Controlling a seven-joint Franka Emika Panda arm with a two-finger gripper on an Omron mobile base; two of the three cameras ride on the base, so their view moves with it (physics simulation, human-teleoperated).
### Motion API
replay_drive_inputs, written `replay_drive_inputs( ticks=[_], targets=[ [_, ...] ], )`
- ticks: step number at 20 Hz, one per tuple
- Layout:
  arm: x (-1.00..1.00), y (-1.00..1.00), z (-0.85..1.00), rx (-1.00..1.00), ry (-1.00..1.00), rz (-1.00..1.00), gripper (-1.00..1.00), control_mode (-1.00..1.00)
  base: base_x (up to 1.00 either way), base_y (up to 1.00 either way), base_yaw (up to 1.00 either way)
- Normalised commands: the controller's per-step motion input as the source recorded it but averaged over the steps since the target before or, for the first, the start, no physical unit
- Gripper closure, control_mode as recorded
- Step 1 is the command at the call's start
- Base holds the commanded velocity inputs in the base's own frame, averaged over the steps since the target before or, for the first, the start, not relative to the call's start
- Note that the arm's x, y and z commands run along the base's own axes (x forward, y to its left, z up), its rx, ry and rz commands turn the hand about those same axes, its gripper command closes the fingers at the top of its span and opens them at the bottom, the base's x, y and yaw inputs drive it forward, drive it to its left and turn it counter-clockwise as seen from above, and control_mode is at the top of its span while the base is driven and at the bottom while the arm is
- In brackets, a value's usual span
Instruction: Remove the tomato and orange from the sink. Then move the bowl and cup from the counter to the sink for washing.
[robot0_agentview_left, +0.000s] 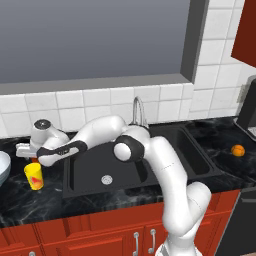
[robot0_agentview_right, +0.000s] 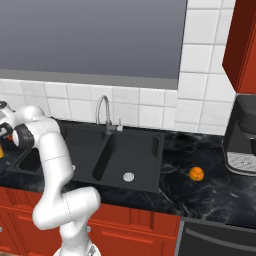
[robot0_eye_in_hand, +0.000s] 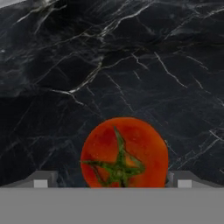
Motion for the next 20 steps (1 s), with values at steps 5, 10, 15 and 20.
replay_drive_inputs(
  ticks=[5, 10, 15, 20],
  targets=[
    [-0.09, -0.05, 0.25, 0.0, 0.0, 0.0, -1.0, -1.0, 0.0, 0.0, 0.0],
    [-0.15, -0.13, 0.24, 0.0, 0.02, 0.0, -1.0, -1.0, 0.0, 0.0, 0.0],
    [-0.18, -0.21, 0.24, 0.0, 0.01, 0.0, -1.0, -1.0, 0.0, 0.0, 0.0],
    [-0.21, -0.23, 0.22, 0.0, 0.01, 0.0, -1.0, -1.0, 0.0, 0.0, 0.0]
  ],
)
